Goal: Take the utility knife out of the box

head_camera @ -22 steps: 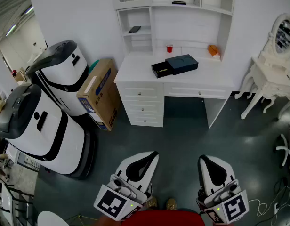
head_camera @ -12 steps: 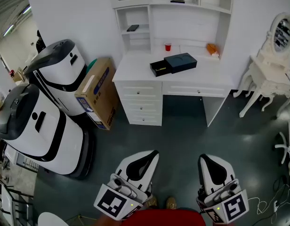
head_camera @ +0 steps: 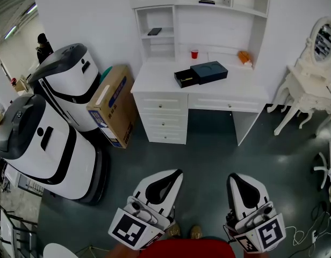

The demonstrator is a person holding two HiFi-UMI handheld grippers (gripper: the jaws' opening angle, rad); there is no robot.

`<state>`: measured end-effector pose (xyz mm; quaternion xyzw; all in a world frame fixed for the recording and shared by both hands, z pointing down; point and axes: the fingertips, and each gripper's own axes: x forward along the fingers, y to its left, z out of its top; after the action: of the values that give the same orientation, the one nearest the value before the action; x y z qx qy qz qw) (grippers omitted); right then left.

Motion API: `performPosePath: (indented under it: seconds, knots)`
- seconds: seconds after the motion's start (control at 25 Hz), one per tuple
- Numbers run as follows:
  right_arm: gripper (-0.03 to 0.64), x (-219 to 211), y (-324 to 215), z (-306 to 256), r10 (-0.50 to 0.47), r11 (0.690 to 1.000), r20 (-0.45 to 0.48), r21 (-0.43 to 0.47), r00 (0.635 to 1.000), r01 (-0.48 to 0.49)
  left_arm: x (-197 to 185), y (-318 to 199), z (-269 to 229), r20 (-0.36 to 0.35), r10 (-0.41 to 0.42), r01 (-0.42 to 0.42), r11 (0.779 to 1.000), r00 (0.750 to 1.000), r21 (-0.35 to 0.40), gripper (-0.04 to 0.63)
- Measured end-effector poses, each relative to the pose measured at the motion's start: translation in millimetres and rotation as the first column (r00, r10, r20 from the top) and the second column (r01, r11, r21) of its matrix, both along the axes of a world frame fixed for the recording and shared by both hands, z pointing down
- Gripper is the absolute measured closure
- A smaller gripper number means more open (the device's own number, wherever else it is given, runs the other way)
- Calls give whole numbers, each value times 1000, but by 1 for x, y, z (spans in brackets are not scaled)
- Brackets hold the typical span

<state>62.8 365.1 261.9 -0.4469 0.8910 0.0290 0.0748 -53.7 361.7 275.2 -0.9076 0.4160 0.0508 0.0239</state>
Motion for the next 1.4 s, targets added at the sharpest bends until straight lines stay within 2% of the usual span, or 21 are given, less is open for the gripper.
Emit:
performPosePath:
  seconds: [0.32,0.44,0.72,0.8,0.88,1.28,1.4]
  knots:
    - [614,-36,-12,-12,2,999,-15,34,1000,-1,-29,-15,-12,-20,6,-5,999,1000,52,578]
    - [614,-47,-16,-13,11,999,-19,39,1000,-10,-39,-20,-7,-13,17,-17,999,1000,33,578]
    - [614,-60,-27,-13,31,999,-36,36,999,-30,-61,-39,-13,-39,10,-8,998,999,59,578]
    - [614,-61,-34,-12,35,999,-35,32,999,-34,-63,-46,-9,-30,13,-12,999,999,38,578]
    - [614,-61,-41,-10,39,999,-33,30,999,-38,-67,-54,-10,-35,7,-5,999,999,49,578]
    - [614,-58,-105,-3,25,999,-13,35,1000,-25,-73,-117,-13,-44,-35,39,995,998,93,578]
    - [614,-53,-135,-2,23,999,-19,46,1000,-22,-67,-144,-8,-28,-39,41,996,999,74,578]
